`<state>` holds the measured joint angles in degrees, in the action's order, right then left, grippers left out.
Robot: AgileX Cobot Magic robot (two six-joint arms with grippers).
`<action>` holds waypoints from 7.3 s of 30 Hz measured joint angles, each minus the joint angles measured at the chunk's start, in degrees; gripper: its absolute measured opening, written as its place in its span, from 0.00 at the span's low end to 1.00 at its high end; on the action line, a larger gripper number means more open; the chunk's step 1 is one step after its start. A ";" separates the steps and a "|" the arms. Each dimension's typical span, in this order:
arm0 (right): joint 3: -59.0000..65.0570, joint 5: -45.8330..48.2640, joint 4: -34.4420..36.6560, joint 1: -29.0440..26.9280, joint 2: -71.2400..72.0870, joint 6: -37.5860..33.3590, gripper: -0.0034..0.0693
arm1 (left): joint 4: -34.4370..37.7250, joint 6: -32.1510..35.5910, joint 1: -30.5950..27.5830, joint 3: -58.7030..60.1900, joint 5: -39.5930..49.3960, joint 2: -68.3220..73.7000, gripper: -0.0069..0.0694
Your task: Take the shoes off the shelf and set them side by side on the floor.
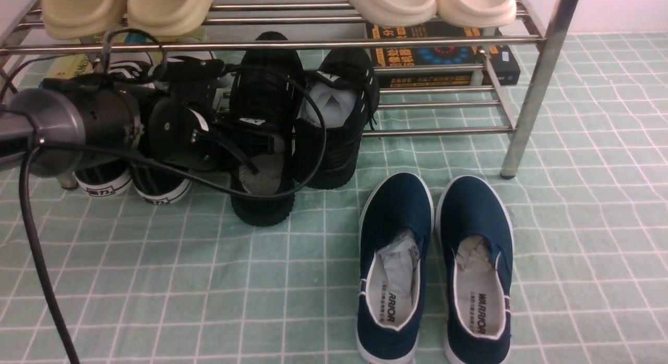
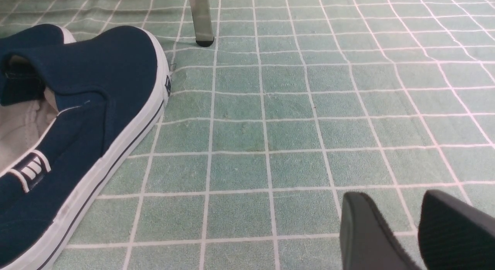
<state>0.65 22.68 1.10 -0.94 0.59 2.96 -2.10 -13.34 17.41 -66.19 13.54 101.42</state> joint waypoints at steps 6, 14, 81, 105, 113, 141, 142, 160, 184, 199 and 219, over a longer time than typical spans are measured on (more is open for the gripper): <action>0.00 0.00 0.00 0.00 0.00 0.00 0.37 | 1.09 0.00 0.00 0.00 5.54 -5.19 0.13; 0.00 0.00 0.00 0.00 0.00 0.00 0.37 | 8.06 -0.06 0.00 0.00 16.98 -11.64 0.13; 0.00 0.00 0.00 0.00 0.00 0.11 0.38 | 5.52 -6.89 0.00 18.38 23.49 -19.67 0.37; 0.61 -1.23 28.26 0.00 0.00 17.96 0.38 | -11.23 -6.39 0.00 8.14 48.95 -38.11 0.09; -2.60 3.77 32.18 -0.05 0.00 17.62 0.36 | -11.64 -6.44 -6.32 7.56 50.75 -37.94 0.10; -62.03 46.48 57.62 15.84 -70.64 -32.78 0.06 | 19.90 18.57 -31.88 7.59 53.98 -35.95 0.11; -65.31 46.43 54.39 19.84 -73.26 -30.07 0.06 | 19.96 18.57 -31.88 7.59 53.98 -35.95 0.11; -119.45 44.56 5.78 45.62 -115.31 2.27 0.59 | 19.72 18.71 -31.88 7.59 57.04 -35.95 0.16; -136.50 31.33 -12.19 43.60 -137.22 19.96 0.75 | 18.77 17.25 -31.88 7.59 54.98 -35.95 0.22; -141.69 49.24 -2.50 44.02 -133.37 5.80 0.05 | 14.44 16.45 -31.95 7.59 55.00 -35.95 0.25; -126.29 49.87 0.48 53.59 -117.35 6.18 0.06 | 14.25 14.53 -31.95 7.59 55.50 -35.95 0.28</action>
<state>-125.64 72.55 1.58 52.65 -116.76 9.13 12.14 1.19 -14.54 -58.60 69.04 65.47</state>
